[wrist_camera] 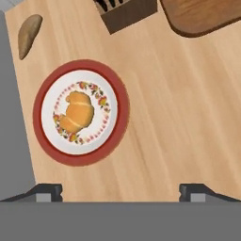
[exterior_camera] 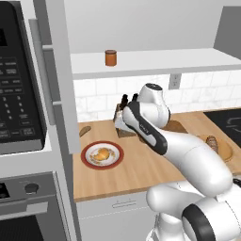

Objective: From the different types of pastries on the counter, select a croissant and place it on the cutting board. Then retrieve a jar of jam from the cabinet and place it alongside the croissant on the cutting board.

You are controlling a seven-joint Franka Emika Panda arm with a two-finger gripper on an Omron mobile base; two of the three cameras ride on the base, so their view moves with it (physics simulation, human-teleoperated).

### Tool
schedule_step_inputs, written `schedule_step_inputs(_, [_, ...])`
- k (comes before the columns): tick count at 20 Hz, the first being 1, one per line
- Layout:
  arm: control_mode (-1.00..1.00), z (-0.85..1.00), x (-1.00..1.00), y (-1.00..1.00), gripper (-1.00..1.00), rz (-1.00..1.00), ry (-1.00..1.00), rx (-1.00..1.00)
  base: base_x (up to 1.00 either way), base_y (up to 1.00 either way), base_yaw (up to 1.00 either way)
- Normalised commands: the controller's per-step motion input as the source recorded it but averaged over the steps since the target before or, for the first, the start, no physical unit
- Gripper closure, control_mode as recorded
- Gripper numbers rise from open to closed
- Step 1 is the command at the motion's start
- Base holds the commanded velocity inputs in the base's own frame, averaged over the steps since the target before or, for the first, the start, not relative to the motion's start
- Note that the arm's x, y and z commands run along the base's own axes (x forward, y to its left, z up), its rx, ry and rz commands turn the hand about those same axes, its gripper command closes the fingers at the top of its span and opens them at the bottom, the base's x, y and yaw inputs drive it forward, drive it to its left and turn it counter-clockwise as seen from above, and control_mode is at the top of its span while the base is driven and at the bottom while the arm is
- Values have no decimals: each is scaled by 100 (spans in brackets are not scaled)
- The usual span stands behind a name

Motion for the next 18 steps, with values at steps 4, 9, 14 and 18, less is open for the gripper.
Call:
schedule_step_inputs(4, [-100, -29, 28, 42, -100, -10, 0, 1, 0, 0, 0])
schedule_step_inputs(9, [-100, -36, 25, 46, -100, -10, 2, 0, 0, 0, 0])
schedule_step_inputs(14, [-100, -35, 18, 22, -100, -9, 0, 0, 0, 0, 0])
schedule_step_inputs(18, [-100, -28, 28, 14, -100, -10, 1, 0, 0, 0, 0])
